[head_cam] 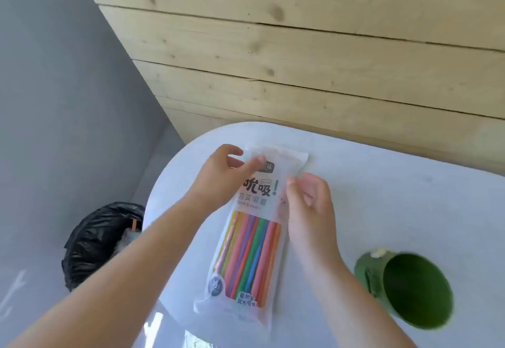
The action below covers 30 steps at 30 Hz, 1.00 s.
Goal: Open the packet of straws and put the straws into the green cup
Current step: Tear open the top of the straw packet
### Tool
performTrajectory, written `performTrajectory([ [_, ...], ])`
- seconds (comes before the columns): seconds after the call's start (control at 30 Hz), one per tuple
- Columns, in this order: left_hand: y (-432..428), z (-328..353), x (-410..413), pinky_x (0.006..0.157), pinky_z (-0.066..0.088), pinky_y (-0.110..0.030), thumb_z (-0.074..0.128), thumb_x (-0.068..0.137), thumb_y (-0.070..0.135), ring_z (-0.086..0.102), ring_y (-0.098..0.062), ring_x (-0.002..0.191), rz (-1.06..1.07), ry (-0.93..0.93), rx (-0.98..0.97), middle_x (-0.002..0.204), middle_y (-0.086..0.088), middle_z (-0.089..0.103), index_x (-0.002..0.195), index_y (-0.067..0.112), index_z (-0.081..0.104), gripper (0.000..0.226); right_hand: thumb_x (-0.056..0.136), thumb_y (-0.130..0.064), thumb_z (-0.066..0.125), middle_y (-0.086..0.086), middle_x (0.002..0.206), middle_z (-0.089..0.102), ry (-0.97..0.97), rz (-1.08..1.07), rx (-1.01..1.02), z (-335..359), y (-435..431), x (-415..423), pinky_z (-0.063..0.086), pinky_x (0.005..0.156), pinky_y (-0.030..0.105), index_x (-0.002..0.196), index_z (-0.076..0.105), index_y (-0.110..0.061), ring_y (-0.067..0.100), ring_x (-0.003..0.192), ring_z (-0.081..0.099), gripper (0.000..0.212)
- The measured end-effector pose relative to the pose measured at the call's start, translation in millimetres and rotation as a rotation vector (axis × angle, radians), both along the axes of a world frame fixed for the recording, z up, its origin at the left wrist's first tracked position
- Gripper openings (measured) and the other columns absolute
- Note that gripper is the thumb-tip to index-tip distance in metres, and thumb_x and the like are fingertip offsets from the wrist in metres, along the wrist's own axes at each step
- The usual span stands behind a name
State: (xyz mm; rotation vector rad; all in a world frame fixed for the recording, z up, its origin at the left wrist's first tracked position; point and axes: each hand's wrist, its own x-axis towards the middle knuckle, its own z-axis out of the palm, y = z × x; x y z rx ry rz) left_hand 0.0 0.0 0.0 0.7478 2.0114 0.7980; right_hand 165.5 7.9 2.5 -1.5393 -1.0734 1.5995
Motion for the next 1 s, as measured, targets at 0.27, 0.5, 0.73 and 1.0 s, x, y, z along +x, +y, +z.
performTrajectory([
  [0.27, 1.1, -15.1, -1.8, 0.090, 0.057, -0.038, 0.073, 0.081, 0.073, 0.070, -0.014, 0.088, -0.011, -0.029, 0.146, 0.113, -0.004, 0.077, 0.119, 0.024, 0.062, 0.063, 0.099, -0.035, 0.058, -0.022, 0.101, 0.064, 0.247, -0.019, 0.064, -30.7, 15.9, -5.0, 0.047, 0.048, 0.009, 0.135, 0.044, -0.025, -0.016, 0.065, 0.065, 0.040],
  [0.5, -9.6, 25.7, 18.4, 0.079, 0.051, -0.041, 0.072, 0.083, 0.065, 0.060, -0.017, 0.078, -0.033, -0.014, 0.483, 0.096, -0.024, 0.073, 0.086, 0.015, 0.054, 0.054, 0.095, -0.052, 0.057, -0.015, 0.057, 0.064, 0.304, -0.057, 0.280, 6.4, 15.5, 6.1, 0.049, 0.053, 0.018, 0.099, 0.057, -0.017, 0.001, 0.055, 0.064, 0.035],
  [0.73, -45.1, 108.7, 47.4, 0.074, 0.046, -0.031, 0.071, 0.095, 0.047, 0.058, -0.013, 0.068, -0.049, -0.042, 0.763, 0.082, -0.008, 0.061, 0.091, 0.014, 0.057, 0.036, 0.100, -0.038, 0.056, 0.006, 0.080, 0.076, 0.483, -0.067, 0.480, 87.6, -22.9, 23.3, 0.056, 0.062, 0.033, 0.097, 0.067, -0.009, 0.020, 0.070, 0.073, 0.032],
  [1.0, -97.5, 142.5, 90.4, 0.051, 0.037, -0.019, 0.072, 0.097, 0.039, 0.042, -0.008, 0.052, -0.035, 0.040, 0.815, 0.069, -0.003, 0.046, 0.078, 0.018, 0.052, 0.035, 0.089, -0.042, 0.062, 0.004, 0.094, 0.075, 0.386, 0.097, 0.623, 114.6, -83.0, 61.9, 0.053, 0.083, 0.042, 0.093, 0.075, -0.028, 0.024, 0.090, 0.069, 0.019],
])
